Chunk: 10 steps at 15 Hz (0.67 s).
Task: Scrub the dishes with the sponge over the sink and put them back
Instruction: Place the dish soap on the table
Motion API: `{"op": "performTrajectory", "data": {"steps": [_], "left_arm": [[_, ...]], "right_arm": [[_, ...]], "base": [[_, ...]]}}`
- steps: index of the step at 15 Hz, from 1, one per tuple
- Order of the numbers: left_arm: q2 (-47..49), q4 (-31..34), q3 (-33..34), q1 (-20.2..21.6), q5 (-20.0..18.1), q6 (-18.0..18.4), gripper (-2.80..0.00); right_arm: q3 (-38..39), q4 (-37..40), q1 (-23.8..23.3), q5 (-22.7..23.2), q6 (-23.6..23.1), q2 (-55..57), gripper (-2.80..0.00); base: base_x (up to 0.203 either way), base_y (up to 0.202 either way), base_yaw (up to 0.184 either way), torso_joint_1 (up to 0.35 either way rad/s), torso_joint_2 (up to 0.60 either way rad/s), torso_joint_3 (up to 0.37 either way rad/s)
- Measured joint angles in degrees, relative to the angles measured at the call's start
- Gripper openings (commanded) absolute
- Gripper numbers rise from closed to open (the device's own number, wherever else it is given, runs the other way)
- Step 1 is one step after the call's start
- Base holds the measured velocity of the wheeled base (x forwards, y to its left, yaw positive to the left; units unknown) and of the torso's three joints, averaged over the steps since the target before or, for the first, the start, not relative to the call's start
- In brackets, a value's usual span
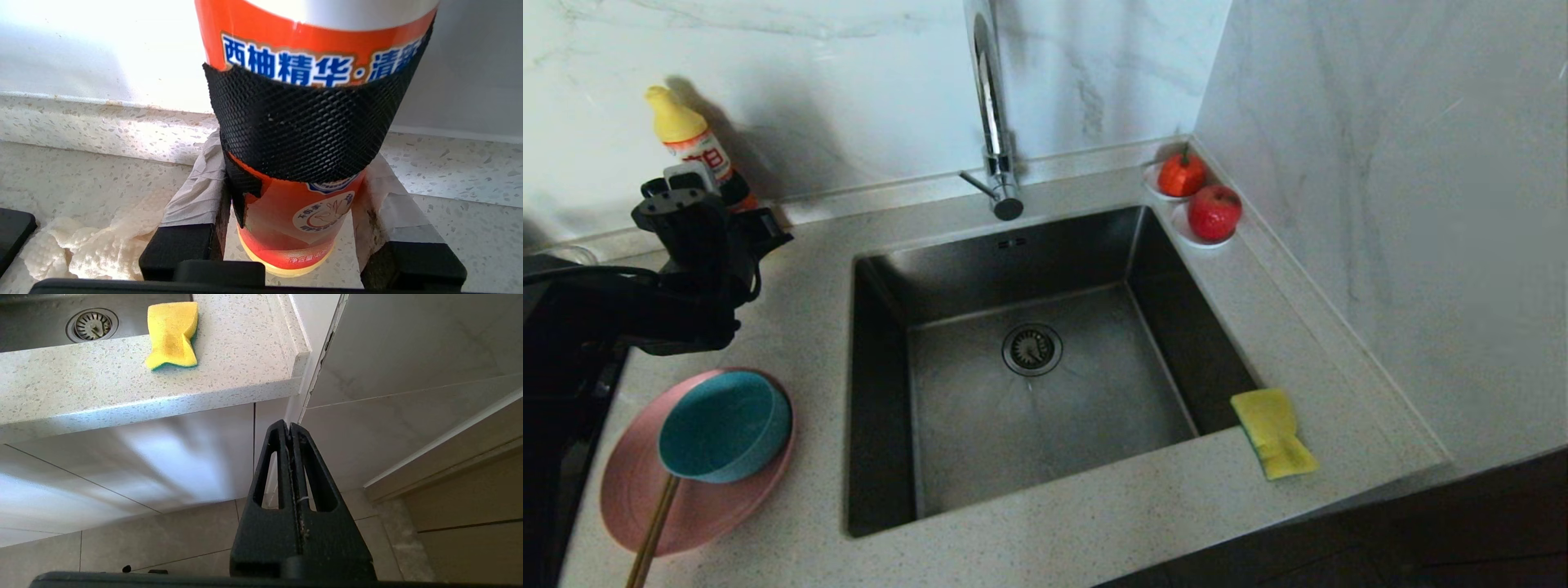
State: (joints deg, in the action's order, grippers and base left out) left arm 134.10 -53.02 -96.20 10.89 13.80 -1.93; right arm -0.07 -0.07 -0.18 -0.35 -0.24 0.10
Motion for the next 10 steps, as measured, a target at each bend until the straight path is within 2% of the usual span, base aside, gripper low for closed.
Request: {"op": "performTrajectory", "data": {"steps": [4, 10], "left_arm": [[-0.15, -0.64, 0.77, 0.0, 2.36, -1.25, -2.8], [0.6, -1.72, -0.5, 0.0, 2.37, -3.63, -2.8]], "right_arm": [[-0.03, 0.0, 0.0, 0.02, 0.02, 0.0, -2.8], [0.02, 0.0, 0.0, 0.02, 0.0, 0.0, -2.8]], "base": [[0.0, 0.0, 0.0, 0.0, 0.0, 0.0], [0.0, 0.0, 0.0, 0.0, 0.0, 0.0]]}}
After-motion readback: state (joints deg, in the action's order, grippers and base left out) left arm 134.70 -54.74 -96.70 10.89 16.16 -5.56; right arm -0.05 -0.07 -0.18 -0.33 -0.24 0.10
